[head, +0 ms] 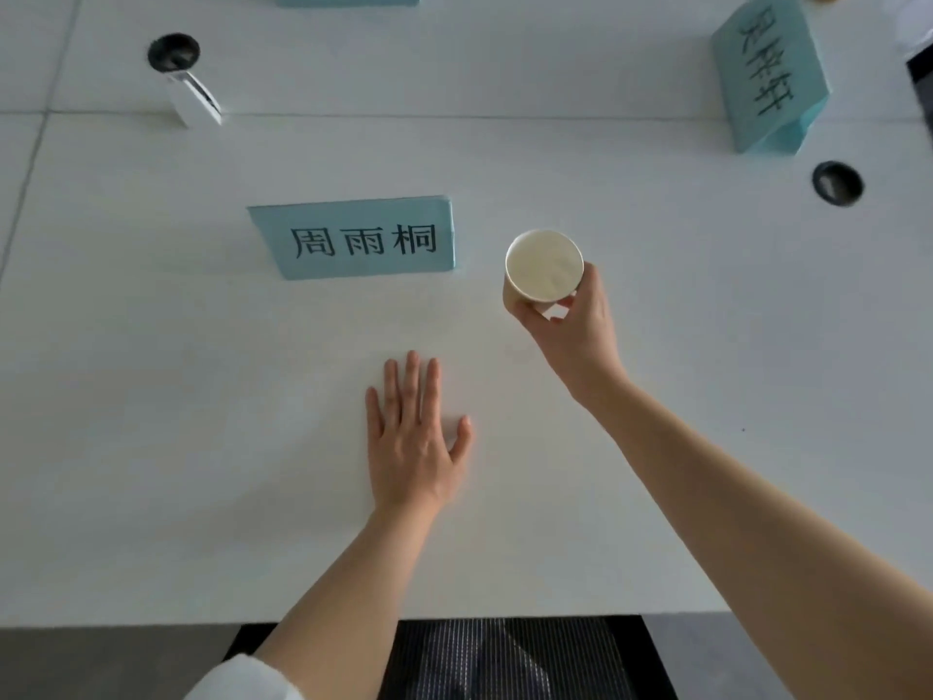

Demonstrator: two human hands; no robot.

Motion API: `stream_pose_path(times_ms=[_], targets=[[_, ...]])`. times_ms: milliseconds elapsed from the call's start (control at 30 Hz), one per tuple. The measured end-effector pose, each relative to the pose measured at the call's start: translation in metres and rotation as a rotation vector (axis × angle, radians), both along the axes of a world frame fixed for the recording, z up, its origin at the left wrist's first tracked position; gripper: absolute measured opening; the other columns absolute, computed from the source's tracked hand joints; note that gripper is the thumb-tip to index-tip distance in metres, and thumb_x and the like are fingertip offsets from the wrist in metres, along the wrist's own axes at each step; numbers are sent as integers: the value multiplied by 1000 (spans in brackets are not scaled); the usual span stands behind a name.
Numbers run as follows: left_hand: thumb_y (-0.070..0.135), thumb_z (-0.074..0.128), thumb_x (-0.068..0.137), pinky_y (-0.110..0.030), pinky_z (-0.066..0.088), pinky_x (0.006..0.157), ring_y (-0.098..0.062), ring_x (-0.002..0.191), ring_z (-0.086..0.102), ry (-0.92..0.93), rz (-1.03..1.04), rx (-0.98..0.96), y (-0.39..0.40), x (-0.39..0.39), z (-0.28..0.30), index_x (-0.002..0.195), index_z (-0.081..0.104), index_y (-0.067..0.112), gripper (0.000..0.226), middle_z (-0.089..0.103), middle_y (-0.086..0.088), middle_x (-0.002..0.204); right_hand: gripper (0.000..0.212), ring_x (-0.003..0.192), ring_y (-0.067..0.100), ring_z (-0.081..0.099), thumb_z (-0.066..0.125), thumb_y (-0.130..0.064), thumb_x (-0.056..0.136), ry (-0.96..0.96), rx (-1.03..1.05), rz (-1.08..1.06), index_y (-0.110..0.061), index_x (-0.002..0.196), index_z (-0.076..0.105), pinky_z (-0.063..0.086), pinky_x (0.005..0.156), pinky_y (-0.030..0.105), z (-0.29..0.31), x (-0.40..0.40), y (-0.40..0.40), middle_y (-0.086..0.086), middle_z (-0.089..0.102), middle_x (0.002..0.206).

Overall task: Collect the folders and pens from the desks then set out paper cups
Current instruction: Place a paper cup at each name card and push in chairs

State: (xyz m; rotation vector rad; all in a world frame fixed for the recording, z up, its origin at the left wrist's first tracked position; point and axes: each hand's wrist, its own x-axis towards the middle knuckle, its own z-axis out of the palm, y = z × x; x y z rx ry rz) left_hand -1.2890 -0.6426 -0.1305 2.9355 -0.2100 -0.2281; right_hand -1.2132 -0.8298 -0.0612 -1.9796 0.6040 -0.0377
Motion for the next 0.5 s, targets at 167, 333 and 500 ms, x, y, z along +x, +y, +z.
stream_pose_path(times_ms=[167,333,500], targets=[[45,44,89,-53,16,119,-32,148,18,-57,-11,5,0,-2,-1,151,32,14,71,25,-10,160,63,111,23,54,76,-38,74,-36,-38,28,-14,123,44,48,93,45,-7,46,6,2,54,119],[43,45,89,-53,17,118,-33,148,18,-84,-10,9,0,-1,-3,151,33,13,70,25,-11,160,65,112,25,53,75,-33,76,-34,-72,92,-12,128,42,47,93,42,-18,67,14,6,50,127],[44,46,87,-53,16,119,-32,149,17,-84,-2,10,0,-2,-4,151,32,14,72,23,-10,160,65,112,26,53,75,-33,76,-38,-92,97,-10,128,43,46,93,39,-23,78,18,7,51,126]])
